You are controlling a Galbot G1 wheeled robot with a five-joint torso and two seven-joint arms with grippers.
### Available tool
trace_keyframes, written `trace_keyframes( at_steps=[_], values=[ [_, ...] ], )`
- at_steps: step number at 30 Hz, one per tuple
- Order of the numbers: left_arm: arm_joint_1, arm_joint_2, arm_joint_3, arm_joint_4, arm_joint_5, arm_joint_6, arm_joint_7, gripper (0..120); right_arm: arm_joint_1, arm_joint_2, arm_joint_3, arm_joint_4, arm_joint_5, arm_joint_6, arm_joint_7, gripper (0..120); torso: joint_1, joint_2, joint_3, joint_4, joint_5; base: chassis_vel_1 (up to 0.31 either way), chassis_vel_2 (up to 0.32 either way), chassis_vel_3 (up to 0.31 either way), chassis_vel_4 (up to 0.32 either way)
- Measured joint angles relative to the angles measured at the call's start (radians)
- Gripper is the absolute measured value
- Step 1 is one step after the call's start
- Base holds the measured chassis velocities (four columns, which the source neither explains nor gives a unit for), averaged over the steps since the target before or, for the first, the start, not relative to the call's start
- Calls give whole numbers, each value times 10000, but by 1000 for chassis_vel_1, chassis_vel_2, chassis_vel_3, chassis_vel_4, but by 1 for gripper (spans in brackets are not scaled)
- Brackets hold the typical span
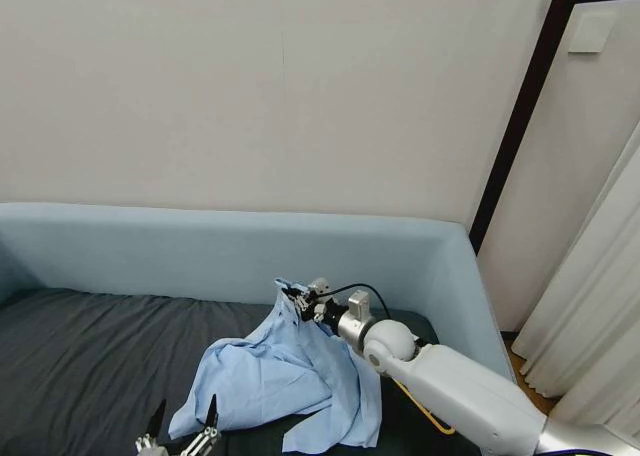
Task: Pick up the clothes from the sofa and hang them on the clothes hanger.
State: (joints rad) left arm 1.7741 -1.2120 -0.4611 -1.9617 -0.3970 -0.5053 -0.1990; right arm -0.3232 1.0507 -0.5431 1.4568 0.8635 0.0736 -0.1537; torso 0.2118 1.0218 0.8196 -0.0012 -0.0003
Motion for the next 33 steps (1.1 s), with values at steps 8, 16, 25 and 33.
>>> trace_keyframes(
  at_steps=[8,16,25,33],
  values=[
    [-686,743,35,-126,-1216,917,-389,100,23,-1087,1113,964,394,773,-1211,0,0,0,0,0,-4,0,0,0,0],
    [-1477,2255,-32,-232,-2365,1293,14,100,122,-1557,1564,1141,974,1079,-1750,0,0,0,0,1,-4,0,0,0,0],
    [-3462,4773,278,1069,-4395,1280,2077,100,-71,-1886,1894,1332,1092,1168,-1816,0,0,0,1,-3,-8,0,0,0,0],
    [-5106,6480,1047,3111,-6812,2236,4216,100,407,-1742,1691,1298,1294,1233,-2158,0,1,-1,0,6,-6,0,0,0,0]
  ],
)
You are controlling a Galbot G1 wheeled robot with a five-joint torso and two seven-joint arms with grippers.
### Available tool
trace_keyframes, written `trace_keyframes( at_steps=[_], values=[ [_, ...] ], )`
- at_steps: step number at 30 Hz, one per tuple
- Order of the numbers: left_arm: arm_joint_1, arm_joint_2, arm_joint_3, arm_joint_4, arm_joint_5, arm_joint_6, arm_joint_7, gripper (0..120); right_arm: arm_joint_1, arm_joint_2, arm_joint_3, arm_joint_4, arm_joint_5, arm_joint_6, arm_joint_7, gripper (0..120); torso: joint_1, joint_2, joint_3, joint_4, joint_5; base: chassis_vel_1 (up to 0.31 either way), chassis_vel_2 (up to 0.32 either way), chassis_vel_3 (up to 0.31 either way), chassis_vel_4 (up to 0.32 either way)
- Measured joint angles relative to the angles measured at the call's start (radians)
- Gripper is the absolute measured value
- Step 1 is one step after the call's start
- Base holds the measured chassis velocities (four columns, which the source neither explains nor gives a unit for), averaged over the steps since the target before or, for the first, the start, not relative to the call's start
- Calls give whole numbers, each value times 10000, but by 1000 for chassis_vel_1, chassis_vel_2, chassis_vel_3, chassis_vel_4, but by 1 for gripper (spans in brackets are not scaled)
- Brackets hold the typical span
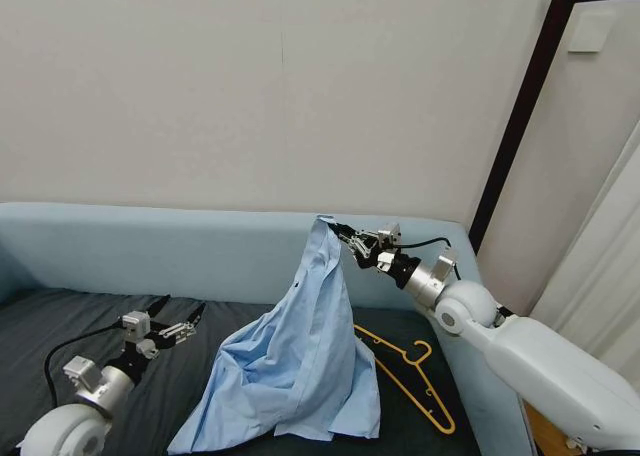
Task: Pick up the clothes from the sofa and hang them on the clothes hanger.
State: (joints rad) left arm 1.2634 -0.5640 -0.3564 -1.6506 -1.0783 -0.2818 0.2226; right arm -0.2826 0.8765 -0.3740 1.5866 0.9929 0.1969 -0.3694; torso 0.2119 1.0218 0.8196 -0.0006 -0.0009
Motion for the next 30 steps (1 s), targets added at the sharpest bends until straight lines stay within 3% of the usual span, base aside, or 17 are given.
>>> trace_keyframes(
  at_steps=[2,3,7,8,13,17,24,30],
  values=[
    [-539,207,241,795,-400,174,1826,100,304,218,-236,29,104,23,-117,0,0,0,0,9,0,0,0,0,0],
    [-539,207,241,795,-400,174,1826,100,304,218,-236,29,104,23,-117,0,0,0,0,9,0,0,0,0,0],
    [-2502,304,1756,2115,-494,206,3665,100,298,37,-226,469,209,24,-51,0,0,0,-1,-12,5,0,0,0,0],
    [-2502,304,1756,2115,-494,206,3665,100,298,37,-226,469,209,24,-51,0,0,0,-1,-12,5,0,0,0,0],
    [-4413,-281,3696,3560,-653,221,4344,100,13,-282,75,883,294,6,97,0,0,0,0,-8,3,0,0,0,0],
    [-5125,-777,4299,4426,-608,295,5027,100,-229,-579,244,1145,328,-16,192,0,0,0,0,-7,2,0,0,0,0],
    [-5721,-1366,4912,5363,-116,410,6468,100,-514,-901,387,1425,355,-34,291,0,-1,0,0,-4,5,0,0,0,0],
    [-6192,-1944,5121,6162,-32,468,6708,99,-673,-1135,415,1739,400,-72,325,0,-1,0,-1,-4,3,0,0,0,0]
  ],
)
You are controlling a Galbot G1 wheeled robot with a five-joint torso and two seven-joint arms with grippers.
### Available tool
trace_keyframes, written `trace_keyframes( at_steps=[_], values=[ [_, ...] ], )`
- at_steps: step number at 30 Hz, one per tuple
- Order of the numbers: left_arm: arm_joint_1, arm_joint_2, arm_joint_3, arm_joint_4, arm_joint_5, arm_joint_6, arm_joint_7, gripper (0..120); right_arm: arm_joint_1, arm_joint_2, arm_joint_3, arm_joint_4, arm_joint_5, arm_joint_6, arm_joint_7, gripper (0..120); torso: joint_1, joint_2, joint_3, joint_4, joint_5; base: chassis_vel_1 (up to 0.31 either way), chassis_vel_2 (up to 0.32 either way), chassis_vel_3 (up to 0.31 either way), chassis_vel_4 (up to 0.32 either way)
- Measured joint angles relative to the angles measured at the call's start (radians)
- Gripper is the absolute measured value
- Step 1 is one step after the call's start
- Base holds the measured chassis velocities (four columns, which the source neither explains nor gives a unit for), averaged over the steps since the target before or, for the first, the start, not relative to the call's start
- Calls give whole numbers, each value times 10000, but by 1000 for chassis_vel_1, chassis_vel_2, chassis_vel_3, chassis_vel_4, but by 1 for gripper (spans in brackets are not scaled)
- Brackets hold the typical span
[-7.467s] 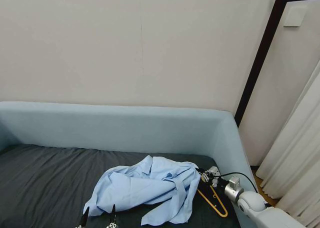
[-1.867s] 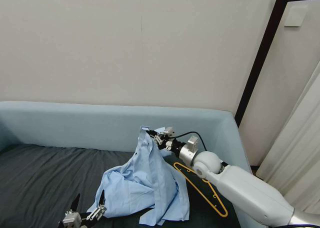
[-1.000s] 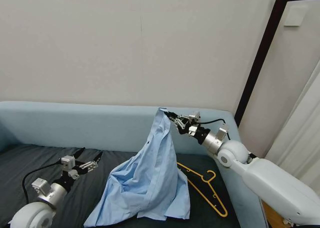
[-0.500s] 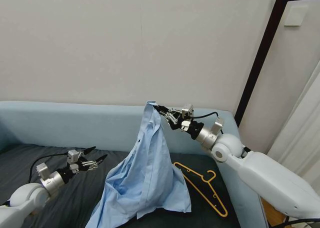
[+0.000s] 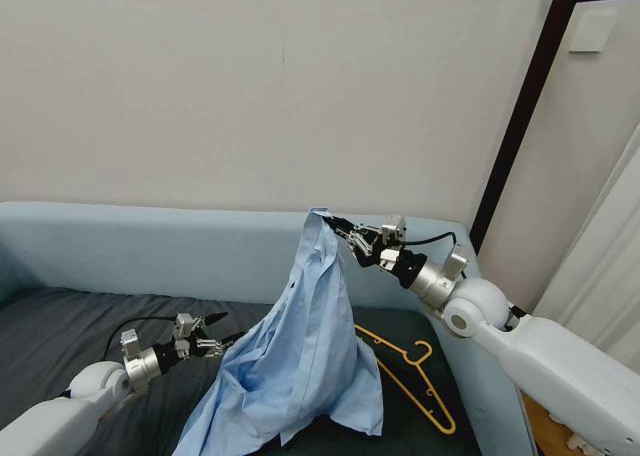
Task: Pick up the clothes from the sofa and hang them on the clothes hanger.
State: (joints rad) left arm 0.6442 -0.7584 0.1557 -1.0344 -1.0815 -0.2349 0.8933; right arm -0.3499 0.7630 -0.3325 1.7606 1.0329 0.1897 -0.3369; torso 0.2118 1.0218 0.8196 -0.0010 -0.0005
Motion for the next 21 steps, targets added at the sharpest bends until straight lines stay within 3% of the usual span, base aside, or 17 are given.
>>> trace_keyframes(
  at_steps=[14,21],
  values=[
    [-580,-599,995,794,98,164,464,95,-175,-203,138,114,58,-14,55,0,0,0,0,-1,0,0,0,0,0],
    [-762,-845,1264,926,139,139,415,79,-200,-267,152,115,154,-20,124,0,0,1,0,-3,1,0,0,0,0]
  ],
)
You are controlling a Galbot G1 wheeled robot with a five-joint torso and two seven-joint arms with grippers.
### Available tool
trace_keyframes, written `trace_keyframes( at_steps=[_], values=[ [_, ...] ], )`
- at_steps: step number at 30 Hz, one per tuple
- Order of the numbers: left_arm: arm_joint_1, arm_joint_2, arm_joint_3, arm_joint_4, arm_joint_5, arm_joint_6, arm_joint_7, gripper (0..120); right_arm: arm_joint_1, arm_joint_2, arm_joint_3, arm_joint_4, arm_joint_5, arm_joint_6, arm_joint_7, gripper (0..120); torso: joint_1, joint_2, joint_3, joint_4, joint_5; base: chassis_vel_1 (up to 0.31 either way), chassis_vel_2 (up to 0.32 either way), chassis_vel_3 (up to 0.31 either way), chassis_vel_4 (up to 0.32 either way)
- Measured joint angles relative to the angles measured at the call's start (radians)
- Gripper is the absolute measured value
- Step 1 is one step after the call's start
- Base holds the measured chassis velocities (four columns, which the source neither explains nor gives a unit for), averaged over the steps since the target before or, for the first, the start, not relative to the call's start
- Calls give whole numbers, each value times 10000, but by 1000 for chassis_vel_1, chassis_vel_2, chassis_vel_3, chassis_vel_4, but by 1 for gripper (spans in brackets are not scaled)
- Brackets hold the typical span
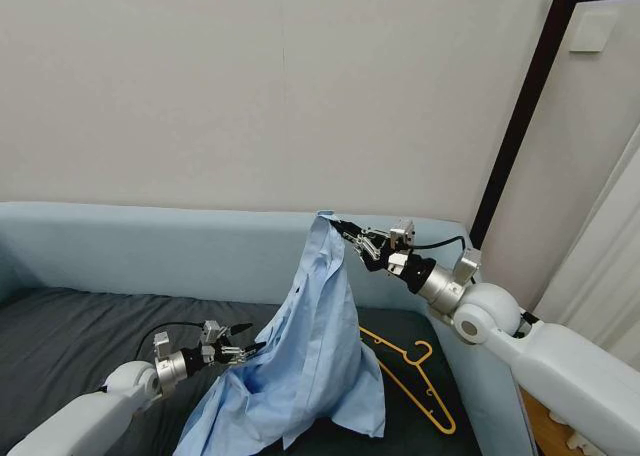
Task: Pick up the clothes from the sofa and hang them on the clothes hanger.
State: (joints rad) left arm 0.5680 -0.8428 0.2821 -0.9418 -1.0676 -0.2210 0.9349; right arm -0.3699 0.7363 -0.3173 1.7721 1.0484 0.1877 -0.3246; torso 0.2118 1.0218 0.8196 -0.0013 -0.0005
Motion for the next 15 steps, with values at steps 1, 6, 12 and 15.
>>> trace_keyframes(
  at_steps=[1,6,12,15],
  values=[
    [-4,-6,16,0,0,0,0,76,-2,0,0,1,5,0,9,0,0,0,0,0,0,0,0,0,0],
    [-16,-74,171,8,16,-2,22,56,-31,0,0,37,32,-5,57,0,0,0,0,2,-1,0,0,0,0],
    [12,-159,203,-17,44,-15,19,32,-82,-30,-32,162,90,-42,172,0,0,0,0,1,-1,0,0,0,0],
    [26,-171,238,-41,45,-28,-9,19,-50,-50,-102,211,92,-51,209,0,0,0,0,2,-1,0,0,0,0]
  ],
)
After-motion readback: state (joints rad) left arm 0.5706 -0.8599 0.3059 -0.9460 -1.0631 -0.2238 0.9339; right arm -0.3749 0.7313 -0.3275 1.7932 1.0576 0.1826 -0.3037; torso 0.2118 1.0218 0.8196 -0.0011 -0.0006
